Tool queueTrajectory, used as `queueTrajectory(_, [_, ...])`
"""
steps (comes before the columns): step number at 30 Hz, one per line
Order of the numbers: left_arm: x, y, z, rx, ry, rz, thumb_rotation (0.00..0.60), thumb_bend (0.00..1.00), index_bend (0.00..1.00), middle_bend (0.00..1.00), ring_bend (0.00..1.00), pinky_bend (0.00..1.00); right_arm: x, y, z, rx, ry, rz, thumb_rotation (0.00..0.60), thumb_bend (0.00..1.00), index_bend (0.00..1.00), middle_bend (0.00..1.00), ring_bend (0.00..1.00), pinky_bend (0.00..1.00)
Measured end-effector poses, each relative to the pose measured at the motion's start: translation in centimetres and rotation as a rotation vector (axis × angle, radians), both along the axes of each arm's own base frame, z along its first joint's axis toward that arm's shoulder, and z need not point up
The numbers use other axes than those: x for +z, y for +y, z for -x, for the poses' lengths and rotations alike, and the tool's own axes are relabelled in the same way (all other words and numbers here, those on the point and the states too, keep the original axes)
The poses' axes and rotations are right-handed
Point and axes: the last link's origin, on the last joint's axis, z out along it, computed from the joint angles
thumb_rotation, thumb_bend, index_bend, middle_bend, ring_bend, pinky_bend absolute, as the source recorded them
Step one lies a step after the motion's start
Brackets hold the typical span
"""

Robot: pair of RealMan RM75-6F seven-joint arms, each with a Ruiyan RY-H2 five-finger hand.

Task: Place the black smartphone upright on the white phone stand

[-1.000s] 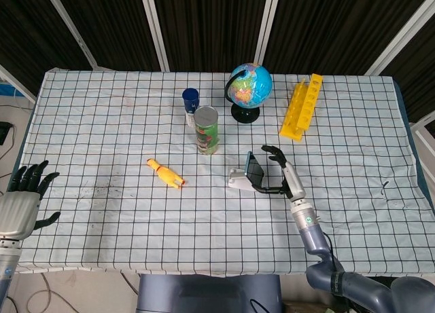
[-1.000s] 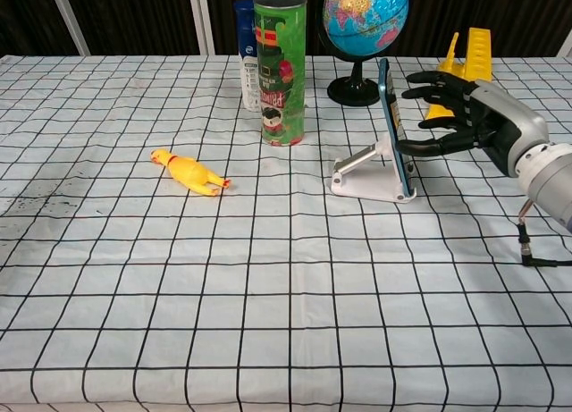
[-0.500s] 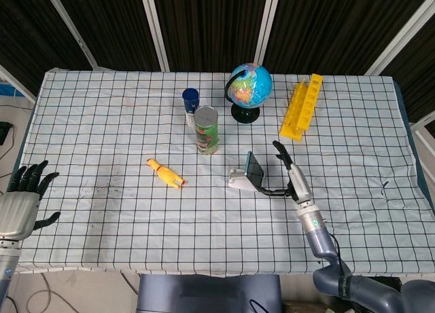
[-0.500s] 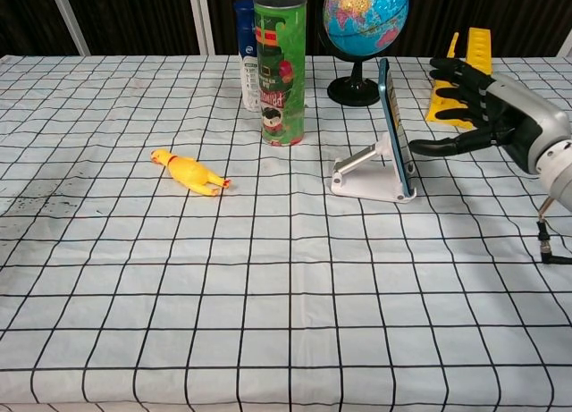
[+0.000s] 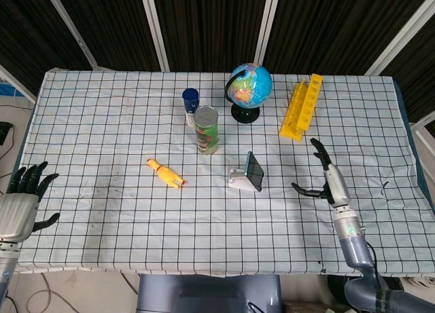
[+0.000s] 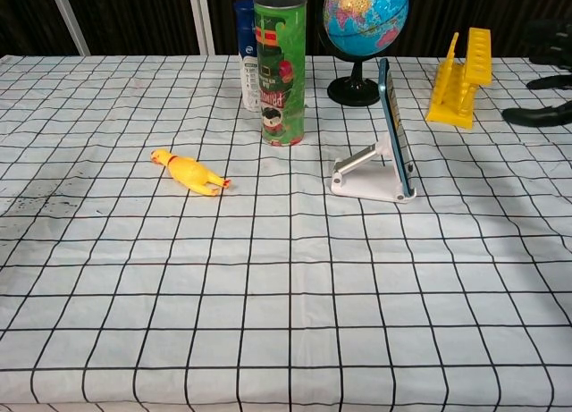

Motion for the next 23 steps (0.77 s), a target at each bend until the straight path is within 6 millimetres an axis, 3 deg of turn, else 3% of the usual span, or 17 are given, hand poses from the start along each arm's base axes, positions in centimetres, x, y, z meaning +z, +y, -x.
queueTrajectory(4, [0.0, -0.1, 0.1, 0.0, 0.0, 0.0, 0.6, 0.1, 0.18, 0.0, 0.0, 0.0, 3.2, 1.0, 1.2, -0.048, 0.107, 0.035, 0.6, 0.09, 0.0, 0.0, 0.0, 0.14])
queueTrajectory(9, [0.0, -0.1, 0.1, 0.005, 0.012, 0.001, 0.6, 0.1, 0.18, 0.0, 0.0, 0.0, 6.1, 3.1, 2.6, -0.091, 0.326, 0.071, 0.6, 0.06, 0.0, 0.0, 0.0, 0.14])
queueTrajectory(13, [0.0, -0.1, 0.0, 0.005, 0.014, -0.001, 0.6, 0.1, 0.18, 0.0, 0.0, 0.0, 8.3, 5.9, 4.5, -0.139, 0.583, 0.115, 0.6, 0.06, 0.0, 0.0, 0.0, 0.14])
queueTrajectory(17, [0.0, -0.1, 0.0, 0.005, 0.017, -0.003, 0.6, 0.1, 0.18, 0.0, 0.0, 0.0, 10.1, 9.0, 6.2, -0.204, 0.745, 0.17, 0.6, 0.06, 0.0, 0.0, 0.0, 0.14])
queueTrajectory(23, [0.0, -0.1, 0.0, 0.005, 0.015, -0.004, 0.6, 0.1, 0.18, 0.0, 0.0, 0.0, 10.9, 11.0, 7.2, -0.208, 0.944, 0.227, 0.6, 0.05, 0.0, 0.0, 0.0, 0.14])
